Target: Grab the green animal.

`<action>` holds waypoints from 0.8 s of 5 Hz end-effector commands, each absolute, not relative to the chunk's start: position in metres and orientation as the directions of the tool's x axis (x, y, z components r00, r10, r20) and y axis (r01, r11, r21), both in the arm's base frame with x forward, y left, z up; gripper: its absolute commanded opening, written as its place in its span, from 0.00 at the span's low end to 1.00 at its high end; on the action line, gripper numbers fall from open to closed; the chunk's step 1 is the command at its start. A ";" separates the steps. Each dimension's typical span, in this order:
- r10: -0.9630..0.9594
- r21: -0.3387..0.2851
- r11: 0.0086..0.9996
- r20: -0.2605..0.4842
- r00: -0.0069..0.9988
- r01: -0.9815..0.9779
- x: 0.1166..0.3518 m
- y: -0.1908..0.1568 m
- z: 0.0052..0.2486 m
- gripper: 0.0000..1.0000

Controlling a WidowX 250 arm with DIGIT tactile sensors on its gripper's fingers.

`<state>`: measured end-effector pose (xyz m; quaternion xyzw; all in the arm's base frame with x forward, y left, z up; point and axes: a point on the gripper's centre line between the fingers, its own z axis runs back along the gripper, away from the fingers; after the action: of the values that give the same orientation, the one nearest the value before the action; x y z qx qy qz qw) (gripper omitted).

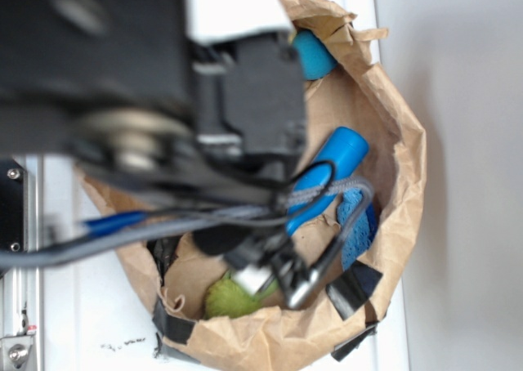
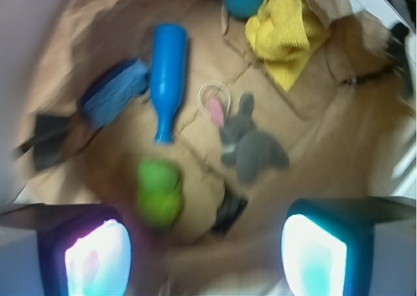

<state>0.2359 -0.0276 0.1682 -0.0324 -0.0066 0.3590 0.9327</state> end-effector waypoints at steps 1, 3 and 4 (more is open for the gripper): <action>0.672 0.000 0.736 0.116 0.731 -0.677 0.252 -0.006 0.123 1.00; 0.652 0.043 0.751 0.111 0.750 -0.659 0.245 -0.034 0.086 1.00; 0.668 0.009 0.742 0.070 0.741 -0.670 0.244 -0.055 0.077 1.00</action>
<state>0.2425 -0.0613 0.0694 0.0262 -0.0170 0.3592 0.9327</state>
